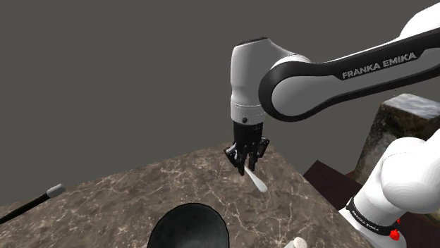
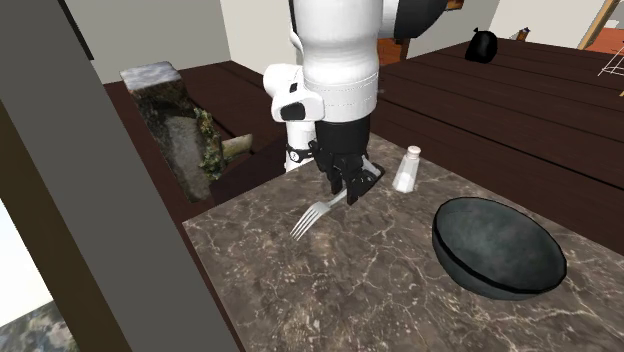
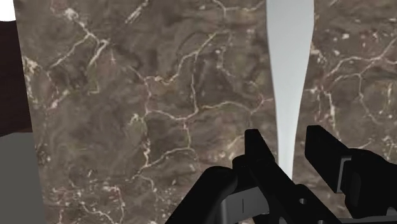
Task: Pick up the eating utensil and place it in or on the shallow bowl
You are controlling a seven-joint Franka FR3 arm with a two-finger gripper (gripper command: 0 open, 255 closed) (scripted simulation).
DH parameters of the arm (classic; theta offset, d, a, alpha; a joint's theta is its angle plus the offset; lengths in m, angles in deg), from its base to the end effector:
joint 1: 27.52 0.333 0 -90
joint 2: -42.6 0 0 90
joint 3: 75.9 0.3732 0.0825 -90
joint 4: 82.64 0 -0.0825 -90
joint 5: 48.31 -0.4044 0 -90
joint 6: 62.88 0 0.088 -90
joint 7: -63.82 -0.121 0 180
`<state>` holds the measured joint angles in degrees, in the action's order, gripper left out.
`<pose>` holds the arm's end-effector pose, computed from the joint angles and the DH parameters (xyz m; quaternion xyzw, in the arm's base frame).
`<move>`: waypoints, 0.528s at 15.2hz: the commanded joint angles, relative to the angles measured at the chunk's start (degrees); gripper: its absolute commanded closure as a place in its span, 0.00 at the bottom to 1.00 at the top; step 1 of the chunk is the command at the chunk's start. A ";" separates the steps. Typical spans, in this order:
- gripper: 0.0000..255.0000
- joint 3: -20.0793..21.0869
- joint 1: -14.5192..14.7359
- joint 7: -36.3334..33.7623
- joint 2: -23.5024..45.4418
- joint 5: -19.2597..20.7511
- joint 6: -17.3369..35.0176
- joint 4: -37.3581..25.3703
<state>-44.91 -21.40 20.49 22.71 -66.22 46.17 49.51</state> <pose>0.3319 0.3037 0.4856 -0.9889 0.1296 0.0712 0.0153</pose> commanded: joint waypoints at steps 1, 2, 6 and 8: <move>1.00 -0.31 -0.06 -0.09 -0.36 0.12 -1.63 -1.26; 1.00 -0.47 -0.08 -0.14 -0.57 0.16 -2.43 -1.86; 1.00 -1.05 -0.16 -0.37 -1.25 0.35 -5.60 -4.37; 1.00 -1.32 -0.22 -0.51 -1.50 0.46 -7.16 -5.70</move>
<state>-46.13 -21.59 20.13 21.28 -65.84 39.89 44.63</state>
